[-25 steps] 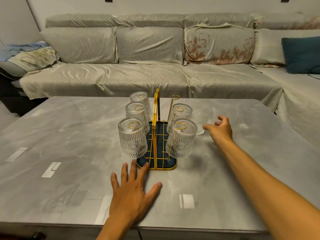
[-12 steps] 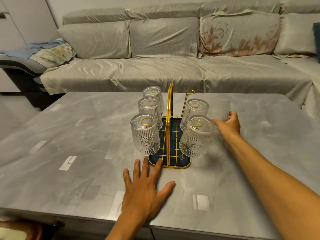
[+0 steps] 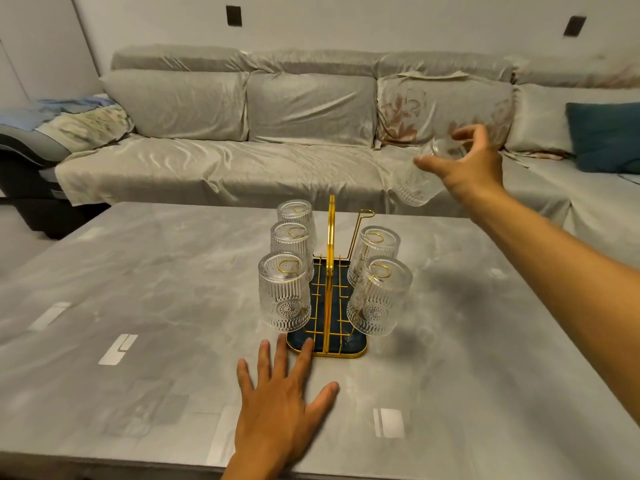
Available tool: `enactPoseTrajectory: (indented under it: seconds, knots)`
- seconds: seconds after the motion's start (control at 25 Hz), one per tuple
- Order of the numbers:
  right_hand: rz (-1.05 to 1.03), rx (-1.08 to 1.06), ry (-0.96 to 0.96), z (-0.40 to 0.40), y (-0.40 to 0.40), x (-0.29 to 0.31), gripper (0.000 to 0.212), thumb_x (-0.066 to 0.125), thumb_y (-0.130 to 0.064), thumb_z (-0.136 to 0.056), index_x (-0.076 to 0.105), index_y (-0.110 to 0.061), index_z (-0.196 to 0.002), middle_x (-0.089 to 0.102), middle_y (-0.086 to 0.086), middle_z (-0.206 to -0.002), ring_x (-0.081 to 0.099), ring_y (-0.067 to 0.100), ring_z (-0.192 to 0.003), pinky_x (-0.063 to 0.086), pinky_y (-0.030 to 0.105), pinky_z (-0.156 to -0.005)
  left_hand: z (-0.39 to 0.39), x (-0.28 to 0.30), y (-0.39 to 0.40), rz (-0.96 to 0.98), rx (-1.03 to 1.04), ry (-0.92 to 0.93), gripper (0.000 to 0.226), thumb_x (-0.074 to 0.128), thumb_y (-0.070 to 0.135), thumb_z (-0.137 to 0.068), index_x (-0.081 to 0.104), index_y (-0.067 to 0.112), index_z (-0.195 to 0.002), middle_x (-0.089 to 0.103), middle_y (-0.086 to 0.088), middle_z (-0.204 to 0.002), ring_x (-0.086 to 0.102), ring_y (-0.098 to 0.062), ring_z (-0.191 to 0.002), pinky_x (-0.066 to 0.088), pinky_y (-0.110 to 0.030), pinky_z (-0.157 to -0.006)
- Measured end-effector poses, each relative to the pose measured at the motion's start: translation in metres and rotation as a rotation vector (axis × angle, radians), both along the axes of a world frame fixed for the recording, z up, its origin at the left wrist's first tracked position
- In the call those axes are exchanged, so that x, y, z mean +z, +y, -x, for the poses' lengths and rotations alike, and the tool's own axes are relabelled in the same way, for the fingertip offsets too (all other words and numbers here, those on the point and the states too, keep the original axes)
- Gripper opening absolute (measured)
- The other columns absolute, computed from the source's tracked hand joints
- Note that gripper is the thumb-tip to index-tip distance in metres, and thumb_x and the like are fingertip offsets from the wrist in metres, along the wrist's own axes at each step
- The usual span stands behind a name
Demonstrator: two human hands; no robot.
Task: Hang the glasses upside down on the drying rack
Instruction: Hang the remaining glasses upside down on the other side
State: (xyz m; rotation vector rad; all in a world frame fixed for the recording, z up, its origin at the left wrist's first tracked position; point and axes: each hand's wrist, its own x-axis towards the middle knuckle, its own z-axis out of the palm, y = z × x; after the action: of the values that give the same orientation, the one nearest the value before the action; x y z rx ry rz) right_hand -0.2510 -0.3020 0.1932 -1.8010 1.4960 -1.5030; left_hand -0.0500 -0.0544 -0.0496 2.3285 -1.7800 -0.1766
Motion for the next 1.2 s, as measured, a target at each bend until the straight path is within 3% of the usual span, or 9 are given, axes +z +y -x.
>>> enactPoseTrajectory:
  seconds: [0.2, 0.36, 0.44, 0.68, 0.8, 1.0, 1.2]
  knots:
    - [-0.001, 0.097, 0.160, -0.042, -0.005, 0.000, 0.063, 0.083, -0.048, -0.059, 0.057, -0.022, -0.110, 0.062, 0.001, -0.110, 0.057, 0.017, -0.092, 0.045, 0.029, -0.074, 0.000, 0.000, -0.004, -0.041, 0.011, -0.001, 0.072, -0.008, 0.092, -0.066, -0.030, 0.063, -0.127, -0.027, 0.003, -0.156, -0.031, -0.025, -0.141, -0.024, -0.059, -0.108]
    - [-0.049, 0.120, 0.233, -0.063, -0.013, -0.021, 0.063, 0.084, -0.044, -0.060, 0.057, -0.020, -0.111, 0.062, 0.005, -0.112, 0.057, 0.022, -0.094, 0.051, 0.037, -0.078, -0.002, -0.003, -0.009, -0.075, 0.020, -0.011, 0.068, -0.010, 0.094, -0.061, -0.039, 0.066, -0.116, -0.030, 0.004, -0.153, -0.037, -0.023, -0.134, -0.028, -0.057, -0.104]
    - [-0.071, 0.129, 0.263, -0.068, -0.018, -0.030, 0.063, 0.084, -0.042, -0.060, 0.057, -0.019, -0.112, 0.062, 0.006, -0.111, 0.056, 0.020, -0.091, 0.049, 0.033, -0.074, -0.002, -0.004, -0.011, -0.088, 0.016, -0.016, 0.070, -0.009, 0.094, -0.060, -0.041, 0.065, -0.115, -0.032, 0.005, -0.151, -0.040, -0.022, -0.131, -0.031, -0.057, -0.102]
    - [-0.151, 0.142, 0.305, -0.076, -0.031, -0.052, 0.061, 0.086, -0.037, -0.060, 0.058, -0.017, -0.111, 0.062, 0.006, -0.108, 0.057, 0.021, -0.090, 0.049, 0.033, -0.073, -0.005, -0.007, -0.015, -0.116, 0.008, -0.042, 0.077, -0.010, 0.095, -0.057, -0.045, 0.059, -0.116, -0.037, 0.005, -0.144, -0.043, -0.022, -0.126, -0.040, -0.053, -0.091]
    - [-0.193, 0.161, 0.340, -0.080, -0.033, -0.057, 0.061, 0.087, -0.033, -0.059, 0.058, -0.016, -0.110, 0.062, 0.007, -0.108, 0.059, 0.022, -0.090, 0.053, 0.038, -0.078, -0.003, -0.003, -0.015, -0.128, 0.001, -0.049, 0.077, -0.009, 0.094, -0.058, -0.044, 0.058, -0.117, -0.038, 0.006, -0.143, -0.042, -0.023, -0.127, -0.040, -0.052, -0.090]
    - [-0.224, 0.180, 0.395, -0.083, -0.033, -0.062, 0.063, 0.088, -0.030, -0.057, 0.058, -0.017, -0.111, 0.061, 0.006, -0.110, 0.056, 0.023, -0.094, 0.048, 0.034, -0.074, -0.002, 0.003, -0.013, -0.124, 0.010, -0.035, 0.083, -0.016, 0.092, -0.052, -0.040, 0.056, -0.123, -0.035, 0.006, -0.145, -0.040, -0.021, -0.130, -0.039, -0.050, -0.091]
    - [-0.270, 0.190, 0.431, -0.086, -0.034, -0.072, 0.062, 0.087, -0.027, -0.057, 0.057, -0.018, -0.110, 0.058, 0.007, -0.111, 0.056, 0.026, -0.094, 0.052, 0.041, -0.077, -0.004, 0.000, -0.015, -0.108, 0.014, -0.008, 0.084, -0.004, 0.092, -0.058, -0.036, 0.053, -0.126, -0.034, 0.006, -0.144, -0.037, -0.027, -0.132, -0.040, -0.050, -0.088]
